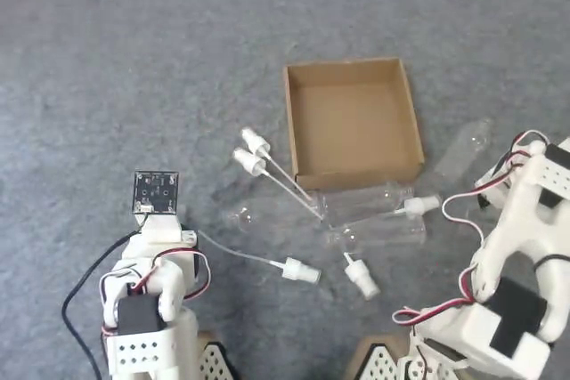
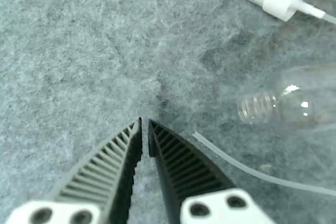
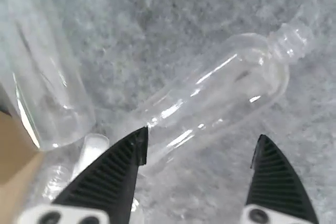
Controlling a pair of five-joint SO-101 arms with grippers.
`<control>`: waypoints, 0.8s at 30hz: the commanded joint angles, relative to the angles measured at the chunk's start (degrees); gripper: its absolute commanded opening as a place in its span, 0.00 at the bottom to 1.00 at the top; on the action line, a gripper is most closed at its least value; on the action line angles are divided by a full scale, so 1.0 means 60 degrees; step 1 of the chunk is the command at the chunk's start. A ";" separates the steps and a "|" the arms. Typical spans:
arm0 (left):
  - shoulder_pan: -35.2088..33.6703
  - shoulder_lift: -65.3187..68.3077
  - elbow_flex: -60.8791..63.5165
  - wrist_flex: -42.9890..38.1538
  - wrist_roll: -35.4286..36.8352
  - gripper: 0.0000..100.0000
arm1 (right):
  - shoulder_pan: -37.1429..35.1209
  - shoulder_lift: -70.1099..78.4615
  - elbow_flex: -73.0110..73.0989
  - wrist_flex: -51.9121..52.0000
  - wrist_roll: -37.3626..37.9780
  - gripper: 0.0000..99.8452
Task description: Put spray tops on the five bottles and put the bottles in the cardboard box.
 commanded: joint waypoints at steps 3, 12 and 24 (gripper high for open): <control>-0.0029 -0.0190 -0.0081 0.0044 0.0029 0.01 | 0.0095 0.0842 -0.0396 -0.0491 -0.0205 0.24; 0.0029 -0.0190 -0.0081 0.0044 0.0073 0.01 | 0.0212 0.2000 -0.0440 -0.1414 0.0864 0.14; -0.0044 -0.0190 -0.0755 -0.1538 -0.4278 0.01 | 0.1355 0.2088 -0.1538 -0.1487 0.9333 0.14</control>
